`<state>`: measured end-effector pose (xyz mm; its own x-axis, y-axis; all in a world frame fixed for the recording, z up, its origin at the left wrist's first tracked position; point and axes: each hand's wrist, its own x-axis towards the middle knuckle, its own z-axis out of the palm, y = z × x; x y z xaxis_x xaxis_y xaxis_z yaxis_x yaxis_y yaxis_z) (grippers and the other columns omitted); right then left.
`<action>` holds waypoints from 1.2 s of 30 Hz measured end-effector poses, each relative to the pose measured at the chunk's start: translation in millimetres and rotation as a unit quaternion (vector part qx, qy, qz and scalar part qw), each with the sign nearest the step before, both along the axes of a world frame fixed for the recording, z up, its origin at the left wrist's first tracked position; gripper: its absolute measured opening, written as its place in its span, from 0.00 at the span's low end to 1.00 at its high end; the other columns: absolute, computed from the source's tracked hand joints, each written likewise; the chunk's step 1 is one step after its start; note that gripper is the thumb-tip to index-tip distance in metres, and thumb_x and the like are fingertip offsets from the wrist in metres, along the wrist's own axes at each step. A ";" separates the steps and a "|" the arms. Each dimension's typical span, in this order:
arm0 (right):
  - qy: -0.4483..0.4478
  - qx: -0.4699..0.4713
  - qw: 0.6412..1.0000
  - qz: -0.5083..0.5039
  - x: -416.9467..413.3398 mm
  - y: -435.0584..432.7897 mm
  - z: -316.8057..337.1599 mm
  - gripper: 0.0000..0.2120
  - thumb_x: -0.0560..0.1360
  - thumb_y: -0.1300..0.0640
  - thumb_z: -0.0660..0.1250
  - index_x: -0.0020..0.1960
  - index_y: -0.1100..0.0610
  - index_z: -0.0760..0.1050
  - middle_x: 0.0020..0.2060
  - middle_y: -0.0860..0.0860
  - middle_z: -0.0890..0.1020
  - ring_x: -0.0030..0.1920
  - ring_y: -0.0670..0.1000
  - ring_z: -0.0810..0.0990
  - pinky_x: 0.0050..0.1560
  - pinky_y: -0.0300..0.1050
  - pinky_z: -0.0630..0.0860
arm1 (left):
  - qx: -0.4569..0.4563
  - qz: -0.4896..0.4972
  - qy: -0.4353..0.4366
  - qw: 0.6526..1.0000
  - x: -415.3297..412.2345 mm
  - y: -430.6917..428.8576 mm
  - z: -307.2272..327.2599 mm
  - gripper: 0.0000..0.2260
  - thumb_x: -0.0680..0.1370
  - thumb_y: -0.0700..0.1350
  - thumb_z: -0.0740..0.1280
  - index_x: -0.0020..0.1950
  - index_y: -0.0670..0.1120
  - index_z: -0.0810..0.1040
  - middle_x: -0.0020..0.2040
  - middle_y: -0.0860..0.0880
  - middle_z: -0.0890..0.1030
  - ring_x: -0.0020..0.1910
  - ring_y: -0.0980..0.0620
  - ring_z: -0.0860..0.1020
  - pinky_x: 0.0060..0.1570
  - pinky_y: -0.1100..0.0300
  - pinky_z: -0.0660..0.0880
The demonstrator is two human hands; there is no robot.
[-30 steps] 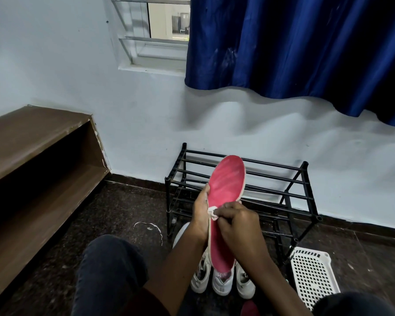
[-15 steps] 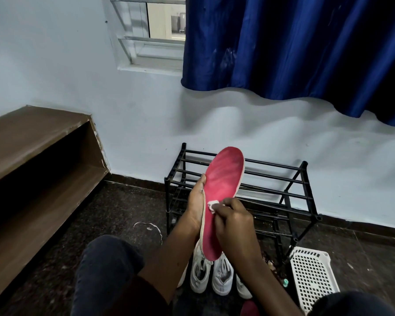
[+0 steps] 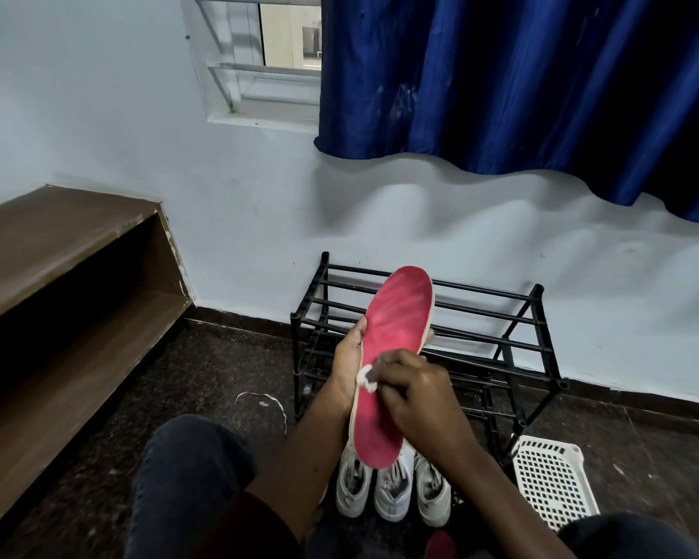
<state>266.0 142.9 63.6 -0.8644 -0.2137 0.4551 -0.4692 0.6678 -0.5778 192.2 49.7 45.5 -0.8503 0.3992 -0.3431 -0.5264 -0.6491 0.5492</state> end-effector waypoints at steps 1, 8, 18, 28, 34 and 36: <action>-0.001 0.010 1.000 0.027 7.0 0.0 -2.3 0.12 0.67 0.62 0.60 0.38 0.56 0.82 0.41 0.50 0.81 0.41 0.45 0.79 0.47 0.27 0.69 | 0.002 -0.007 -0.003 1.000 0.7 -0.3 -1.6 0.32 0.82 0.53 0.48 0.35 0.39 0.85 0.36 0.42 0.83 0.30 0.47 0.82 0.30 0.62 0.78; 0.029 0.046 0.997 0.052 4.1 4.4 -3.9 0.11 0.66 0.65 0.63 0.38 0.57 0.83 0.40 0.51 0.81 0.39 0.48 0.80 0.42 0.32 0.71 | 0.009 -0.013 -0.007 1.000 5.3 -0.3 -4.1 0.27 0.79 0.54 0.53 0.43 0.36 0.84 0.42 0.39 0.83 0.36 0.45 0.83 0.36 0.58 0.80; 0.079 0.011 0.997 -0.008 3.1 -11.6 -5.8 0.10 0.67 0.62 0.62 0.39 0.57 0.82 0.41 0.52 0.81 0.42 0.47 0.78 0.47 0.39 0.71 | -0.031 0.002 0.002 1.000 -2.0 -5.8 -11.6 0.24 0.82 0.52 0.53 0.39 0.41 0.81 0.32 0.45 0.82 0.28 0.51 0.81 0.30 0.64 0.78; -0.014 -0.310 0.951 0.014 38.6 -9.1 5.0 0.10 0.66 0.67 0.69 0.37 0.53 0.82 0.39 0.48 0.82 0.42 0.46 0.82 0.41 0.40 0.77 | -0.009 0.003 0.073 0.997 -5.3 -30.8 -6.2 0.18 0.80 0.56 0.57 0.46 0.43 0.77 0.33 0.48 0.82 0.31 0.52 0.81 0.33 0.62 0.78; -0.091 -0.577 0.811 -0.029 13.0 -6.8 35.5 0.14 0.63 0.76 0.67 0.34 0.59 0.83 0.35 0.54 0.83 0.40 0.53 0.81 0.41 0.40 0.76 | -0.054 0.094 0.063 0.992 -7.8 -21.9 24.2 0.25 0.82 0.52 0.51 0.29 0.44 0.74 0.21 0.48 0.74 0.18 0.53 0.74 0.21 0.68 0.72; -0.058 -0.522 0.850 -0.041 12.3 -11.8 44.1 0.16 0.66 0.79 0.64 0.35 0.60 0.82 0.34 0.50 0.83 0.40 0.47 0.82 0.40 0.36 0.76 | -0.058 0.085 0.075 0.992 -12.0 -19.8 20.6 0.30 0.82 0.53 0.48 0.26 0.44 0.77 0.22 0.48 0.76 0.19 0.53 0.75 0.23 0.68 0.73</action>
